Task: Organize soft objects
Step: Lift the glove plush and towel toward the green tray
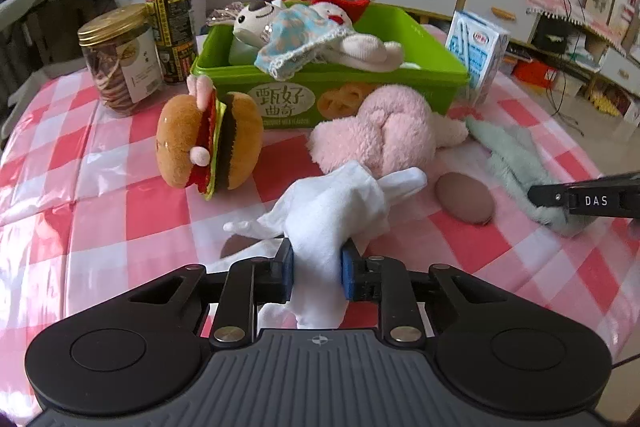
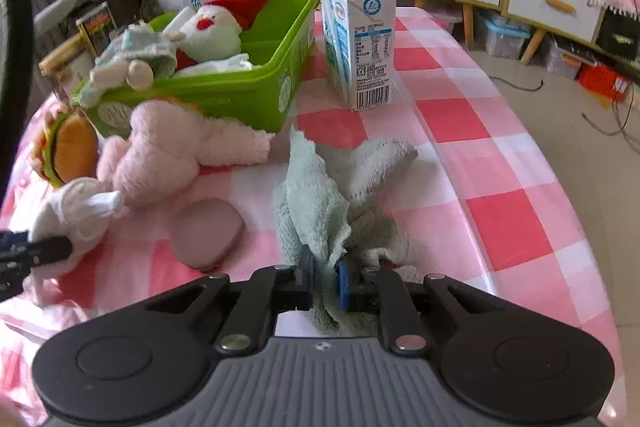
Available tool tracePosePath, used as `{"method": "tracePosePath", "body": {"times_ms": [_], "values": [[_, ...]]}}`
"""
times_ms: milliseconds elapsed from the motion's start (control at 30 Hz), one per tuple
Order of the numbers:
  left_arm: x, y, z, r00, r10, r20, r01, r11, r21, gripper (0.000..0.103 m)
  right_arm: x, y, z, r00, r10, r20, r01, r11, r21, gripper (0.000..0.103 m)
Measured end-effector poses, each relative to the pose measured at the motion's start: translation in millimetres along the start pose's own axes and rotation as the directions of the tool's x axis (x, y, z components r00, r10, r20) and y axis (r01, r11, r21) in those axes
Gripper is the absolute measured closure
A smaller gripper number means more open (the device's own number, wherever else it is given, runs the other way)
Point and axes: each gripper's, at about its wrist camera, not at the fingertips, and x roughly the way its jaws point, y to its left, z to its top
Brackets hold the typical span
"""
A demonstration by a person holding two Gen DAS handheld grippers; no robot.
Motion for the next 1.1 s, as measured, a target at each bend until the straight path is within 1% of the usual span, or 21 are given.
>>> {"method": "tracePosePath", "body": {"times_ms": [200,300,433,633,800,900,1000,1100], "values": [[-17.7,0.2,7.6,0.999,-0.026,0.02,0.026,0.999,-0.032,0.083,-28.1,-7.4,10.8,0.998,0.044,0.048,-0.047,0.997,0.068,0.098],[-27.5,0.8,12.5,0.998,-0.04,0.041,0.042,0.998,-0.052,0.083,-41.6,-13.0,16.4,0.994,0.092,0.058,-0.099,0.986,0.131,0.098],[-36.5,-1.4,19.6,0.996,-0.053,0.072,0.058,0.996,-0.069,0.083,-62.4,-9.9,22.9,0.984,0.143,0.103,-0.156,0.978,0.141,0.098],[-48.5,-6.2,34.1,0.99,-0.081,0.112,0.093,0.99,-0.103,0.083,-88.3,-5.9,38.9,0.961,0.203,0.188,-0.235,0.957,0.17,0.098],[-55.4,-10.9,49.9,0.983,-0.106,0.152,0.125,0.984,-0.127,0.084,-100.6,-3.6,56.9,0.931,0.251,0.266,-0.308,0.93,0.2,0.098],[-54.3,-10.2,62.9,0.981,-0.107,0.161,0.13,0.981,-0.142,0.084,-99.9,-2.7,68.8,0.913,0.268,0.308,-0.344,0.912,0.224,0.098],[-50.4,-8.7,80.7,0.98,-0.101,0.174,0.128,0.981,-0.149,0.084,-92.5,-1.4,80.0,0.899,0.287,0.331,-0.377,0.891,0.254,0.098],[-43.0,-5.3,98.5,0.976,-0.117,0.184,0.15,0.973,-0.178,0.084,-80.5,0.6,90.0,0.886,0.295,0.357,-0.401,0.875,0.271,0.098]]}}
